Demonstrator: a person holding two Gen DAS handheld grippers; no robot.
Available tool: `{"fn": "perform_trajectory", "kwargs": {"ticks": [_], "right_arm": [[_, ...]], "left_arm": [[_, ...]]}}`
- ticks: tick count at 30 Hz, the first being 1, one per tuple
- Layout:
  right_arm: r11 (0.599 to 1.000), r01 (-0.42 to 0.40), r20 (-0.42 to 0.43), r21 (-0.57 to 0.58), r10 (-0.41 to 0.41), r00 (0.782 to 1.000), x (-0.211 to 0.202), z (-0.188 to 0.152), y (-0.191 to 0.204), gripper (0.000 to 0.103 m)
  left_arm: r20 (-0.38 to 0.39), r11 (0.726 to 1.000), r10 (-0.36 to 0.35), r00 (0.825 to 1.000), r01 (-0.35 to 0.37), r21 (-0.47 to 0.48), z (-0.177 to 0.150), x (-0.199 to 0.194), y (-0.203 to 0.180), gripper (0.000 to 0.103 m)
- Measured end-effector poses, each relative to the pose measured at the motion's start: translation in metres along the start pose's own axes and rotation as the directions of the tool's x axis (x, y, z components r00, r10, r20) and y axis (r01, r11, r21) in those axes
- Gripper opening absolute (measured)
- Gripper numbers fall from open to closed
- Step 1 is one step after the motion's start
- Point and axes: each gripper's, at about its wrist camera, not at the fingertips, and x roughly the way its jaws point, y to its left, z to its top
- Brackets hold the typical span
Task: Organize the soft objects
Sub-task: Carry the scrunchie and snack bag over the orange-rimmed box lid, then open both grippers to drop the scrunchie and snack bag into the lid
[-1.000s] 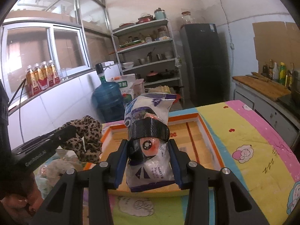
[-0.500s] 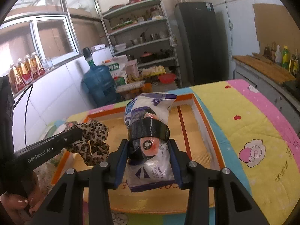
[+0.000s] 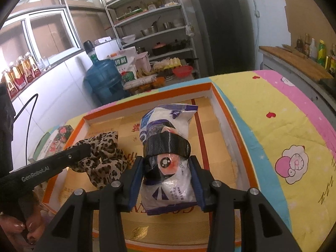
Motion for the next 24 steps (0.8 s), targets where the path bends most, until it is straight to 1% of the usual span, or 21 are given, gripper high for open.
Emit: {"fn": "perform_trajectory", "kwargs": {"ticks": [3,4,5,6,7,8,10,13,19,24], "right_arm": [[1.0,0.004,-0.004,0.004,-0.004,1.0,0.001,-0.001,-0.002,0.045],[1.0,0.006,-0.006,0.004,-0.006,1.0,0.001,-0.001,-0.002,0.045],[1.0,0.008,-0.008,0.004,-0.008,1.0,0.002,-0.001,-0.002,0.045],[1.0,0.011,-0.01,0.005,-0.01,1.0,0.002,-0.001,-0.002,0.046],[1.0,0.015,-0.013,0.008,-0.015,1.0,0.003,-0.001,-0.002,0.047],[1.0,0.019,-0.013,0.008,-0.019,1.0,0.003,-0.001,-0.003,0.05],[1.0,0.022,-0.01,0.01,-0.022,1.0,0.002,-0.001,-0.003,0.054],[1.0,0.026,0.001,0.007,-0.026,1.0,-0.001,0.0,-0.003,0.056],[0.999,0.032,0.025,0.003,-0.032,0.999,-0.011,0.0,0.001,0.059],[0.999,0.046,0.064,-0.004,-0.045,0.997,-0.028,0.0,0.006,0.059]], "left_arm": [[0.0,1.0,-0.024,1.0,0.024,-0.017,0.001,0.002,0.001,0.041],[0.003,0.999,-0.029,1.0,0.029,-0.022,0.002,0.003,0.001,0.05],[0.008,0.999,-0.032,0.999,0.033,-0.025,0.002,0.002,0.002,0.056],[0.016,0.999,-0.034,0.999,0.034,-0.025,0.002,0.001,0.002,0.059],[0.023,0.999,-0.035,0.999,0.036,-0.026,0.001,-0.002,0.002,0.064],[0.034,0.999,-0.036,0.999,0.037,-0.027,0.001,-0.004,0.002,0.068],[0.048,0.999,-0.036,0.998,0.037,-0.025,0.001,-0.009,0.002,0.073],[0.074,0.999,-0.031,0.997,0.032,-0.013,0.002,-0.017,0.001,0.074],[0.101,0.999,-0.042,0.994,0.042,0.002,0.002,-0.033,-0.002,0.074],[0.154,0.999,-0.03,0.988,0.025,0.033,0.0,-0.054,-0.003,0.074]]}}
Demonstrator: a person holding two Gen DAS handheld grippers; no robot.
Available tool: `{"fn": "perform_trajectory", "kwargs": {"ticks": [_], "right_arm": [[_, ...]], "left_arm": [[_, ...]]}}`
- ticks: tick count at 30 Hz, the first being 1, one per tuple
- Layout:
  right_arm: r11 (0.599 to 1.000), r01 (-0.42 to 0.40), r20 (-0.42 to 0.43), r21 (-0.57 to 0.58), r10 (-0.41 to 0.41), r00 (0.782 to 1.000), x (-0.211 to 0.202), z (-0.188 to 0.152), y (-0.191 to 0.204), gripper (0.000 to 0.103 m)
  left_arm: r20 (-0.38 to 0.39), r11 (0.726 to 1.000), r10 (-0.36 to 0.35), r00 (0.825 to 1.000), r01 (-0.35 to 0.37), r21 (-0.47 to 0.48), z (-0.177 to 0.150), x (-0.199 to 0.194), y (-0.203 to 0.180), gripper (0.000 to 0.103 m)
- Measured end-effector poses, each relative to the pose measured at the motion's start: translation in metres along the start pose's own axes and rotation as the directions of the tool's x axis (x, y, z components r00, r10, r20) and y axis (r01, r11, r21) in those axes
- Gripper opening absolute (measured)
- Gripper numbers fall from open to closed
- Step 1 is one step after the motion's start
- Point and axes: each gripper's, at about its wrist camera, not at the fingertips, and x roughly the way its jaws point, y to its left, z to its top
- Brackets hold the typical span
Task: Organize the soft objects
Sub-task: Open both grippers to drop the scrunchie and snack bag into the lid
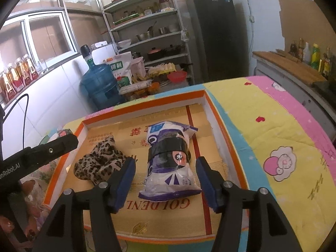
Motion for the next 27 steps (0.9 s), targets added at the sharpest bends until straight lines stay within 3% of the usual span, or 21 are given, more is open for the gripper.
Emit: {"fn": "perform_trajectory", "kwargs": {"ticks": [15,27], "right_arm": [[0.997,-0.015,0.089,-0.071,0.021,0.996,-0.049,-0.003,0.048,0.059],[0.991,-0.046,0.108,-0.128,0.06,0.992,-0.072,-0.016,0.093,0.059]], "left_arm": [[0.121,0.998,0.014,0.993,-0.02,0.053,-0.001,-0.069,0.014,0.074],[0.222,0.992,0.061,0.973,-0.082,0.091,-0.017,-0.124,0.032,0.074]]}}
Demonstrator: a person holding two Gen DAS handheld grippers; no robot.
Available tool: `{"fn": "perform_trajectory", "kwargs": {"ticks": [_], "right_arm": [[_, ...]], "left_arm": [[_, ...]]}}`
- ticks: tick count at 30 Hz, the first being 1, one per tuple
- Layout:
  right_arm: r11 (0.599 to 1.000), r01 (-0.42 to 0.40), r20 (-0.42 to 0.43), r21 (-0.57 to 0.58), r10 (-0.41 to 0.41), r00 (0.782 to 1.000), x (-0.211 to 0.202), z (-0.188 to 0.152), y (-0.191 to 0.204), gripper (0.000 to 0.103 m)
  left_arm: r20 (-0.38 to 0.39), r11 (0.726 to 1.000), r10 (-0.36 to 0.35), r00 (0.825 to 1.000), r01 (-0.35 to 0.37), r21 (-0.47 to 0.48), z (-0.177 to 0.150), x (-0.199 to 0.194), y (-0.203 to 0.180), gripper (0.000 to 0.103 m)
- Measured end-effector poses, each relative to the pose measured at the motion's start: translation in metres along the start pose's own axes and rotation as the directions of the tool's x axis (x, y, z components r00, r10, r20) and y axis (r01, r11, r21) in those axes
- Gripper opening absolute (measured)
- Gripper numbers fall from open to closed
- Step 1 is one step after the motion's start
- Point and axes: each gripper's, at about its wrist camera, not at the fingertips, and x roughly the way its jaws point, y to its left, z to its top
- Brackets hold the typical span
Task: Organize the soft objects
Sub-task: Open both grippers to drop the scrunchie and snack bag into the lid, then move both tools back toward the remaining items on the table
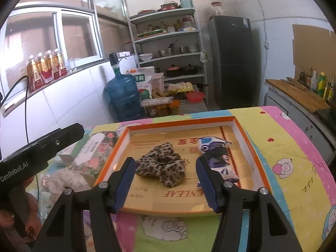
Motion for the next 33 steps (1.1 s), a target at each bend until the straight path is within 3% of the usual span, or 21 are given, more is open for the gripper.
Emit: {"fn": "perform_trajectory", "kwargs": {"ticks": [15,30,33], "right_arm": [[0.994,-0.064,0.008,-0.091,0.065,0.998,-0.021,-0.014,0.069,0.059],[0.978,-0.131,0.015,-0.16,0.136,0.991,-0.043,-0.032,0.117,0.06],[0.975,-0.146,0.008,-0.169,0.149,0.989,-0.042,-0.035,0.124,0.06]], "left_arm": [[0.058,0.998,0.058,0.997,-0.057,-0.024,-0.016,-0.054,0.042,0.074],[0.109,0.99,0.133,0.985,-0.136,0.021,-0.022,-0.11,0.071,0.074],[0.104,0.994,0.11,0.988,-0.112,0.015,-0.024,-0.113,0.08,0.074]]}}
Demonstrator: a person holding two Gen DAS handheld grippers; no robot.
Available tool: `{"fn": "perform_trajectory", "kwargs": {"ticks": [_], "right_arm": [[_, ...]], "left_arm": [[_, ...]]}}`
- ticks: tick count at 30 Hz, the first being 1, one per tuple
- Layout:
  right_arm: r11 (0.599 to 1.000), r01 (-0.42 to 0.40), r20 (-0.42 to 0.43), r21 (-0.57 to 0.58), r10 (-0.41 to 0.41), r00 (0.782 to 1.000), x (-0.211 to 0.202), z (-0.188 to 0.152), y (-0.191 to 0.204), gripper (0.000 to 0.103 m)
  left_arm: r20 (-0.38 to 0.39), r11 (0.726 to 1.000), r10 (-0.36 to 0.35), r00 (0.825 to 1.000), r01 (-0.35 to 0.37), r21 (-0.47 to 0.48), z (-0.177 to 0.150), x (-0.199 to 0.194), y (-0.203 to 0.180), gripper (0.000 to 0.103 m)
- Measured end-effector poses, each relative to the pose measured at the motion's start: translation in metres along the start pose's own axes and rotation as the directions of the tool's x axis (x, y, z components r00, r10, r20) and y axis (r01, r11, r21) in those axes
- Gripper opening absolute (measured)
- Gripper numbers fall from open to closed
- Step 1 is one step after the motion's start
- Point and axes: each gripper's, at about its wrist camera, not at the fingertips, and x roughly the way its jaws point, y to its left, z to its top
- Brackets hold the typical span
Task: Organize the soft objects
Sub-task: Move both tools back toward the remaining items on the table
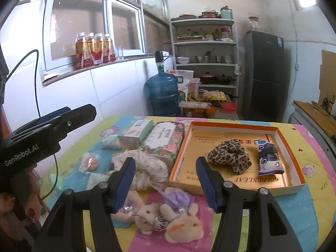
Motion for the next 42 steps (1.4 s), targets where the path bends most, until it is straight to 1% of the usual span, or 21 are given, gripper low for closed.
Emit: {"fn": "perform_trajectory", "kwargs": {"ticks": [2,4,7,12,15,21,24,25,27,29,30,31,33,34,36,38,42], "right_arm": [[1.0,-0.016,-0.004,-0.006,0.016,1.0,0.002,-0.002,0.006,0.06],[1.0,-0.024,-0.009,-0.016,0.024,1.0,0.003,-0.003,0.012,0.06],[1.0,-0.022,-0.004,-0.02,0.021,1.0,0.003,-0.003,0.014,0.06],[1.0,-0.018,0.006,0.009,0.018,1.0,-0.001,-0.004,0.007,0.06],[1.0,-0.018,0.006,0.016,0.018,1.0,-0.001,-0.004,0.003,0.06],[0.999,-0.038,0.0,0.012,0.038,0.999,0.0,-0.008,0.005,0.06],[0.997,-0.071,-0.006,0.007,0.071,0.997,0.003,-0.013,0.012,0.06],[0.997,-0.081,-0.01,0.004,0.081,0.997,0.004,-0.015,0.015,0.06],[0.996,-0.094,-0.025,-0.003,0.094,0.995,0.008,-0.017,0.021,0.06],[0.995,-0.099,-0.03,-0.01,0.098,0.995,0.01,-0.018,0.026,0.06],[0.995,-0.097,-0.031,-0.017,0.096,0.995,0.009,-0.019,0.028,0.06],[0.995,-0.092,-0.032,-0.026,0.092,0.995,0.007,-0.019,0.028,0.06],[0.996,-0.079,-0.025,-0.042,0.078,0.997,0.003,-0.018,0.028,0.06],[0.996,-0.072,-0.02,-0.044,0.071,0.997,0.001,-0.015,0.027,0.06],[0.997,-0.066,0.005,-0.037,0.066,0.998,-0.002,-0.009,0.025,0.06],[0.998,-0.061,0.019,-0.028,0.062,0.998,0.0,-0.006,0.024,0.06],[0.996,-0.093,-0.008,-0.011,0.093,0.996,0.015,-0.008,0.028,0.06]], "left_arm": [[0.004,1.0,-0.018,1.0,0.018,0.008,0.004,-0.001,0.0,0.074],[0.019,0.999,-0.04,0.999,0.04,0.036,0.012,-0.003,-0.004,0.074],[0.005,0.996,-0.064,0.998,0.064,0.06,0.024,0.0,-0.01,0.074],[-0.004,0.995,-0.053,0.999,0.053,0.09,0.033,0.006,-0.015,0.074],[-0.01,0.995,-0.043,0.999,0.044,0.086,0.034,0.007,-0.012,0.074],[-0.005,0.995,-0.019,1.0,0.019,0.101,0.026,0.002,0.001,0.074],[0.006,0.995,-0.016,1.0,0.016,0.102,0.02,0.004,0.015,0.074],[0.008,0.995,-0.024,1.0,0.023,0.094,0.018,0.006,0.019,0.074],[0.029,0.992,-0.084,0.996,0.081,0.097,0.014,0.012,0.027,0.074],[0.063,0.989,-0.115,0.991,0.109,0.096,0.01,0.024,0.038,0.074],[0.066,0.99,-0.121,0.99,0.116,0.083,0.009,0.03,0.043,0.074],[0.055,0.992,-0.12,0.991,0.117,0.049,0.01,0.038,0.05,0.074],[0.037,0.986,-0.165,0.986,0.165,0.001,0.013,0.046,0.059,0.074],[0.032,0.985,-0.17,0.985,0.17,0.003,0.014,0.048,0.061,0.074],[0.033,0.99,-0.128,0.991,0.125,0.065,0.016,0.047,0.063,0.074],[0.038,0.992,-0.082,0.996,0.078,0.097,0.015,0.045,0.069,0.074],[0.024,0.996,-0.038,0.999,0.036,0.08,0.011,0.042,0.091,0.074]]}}
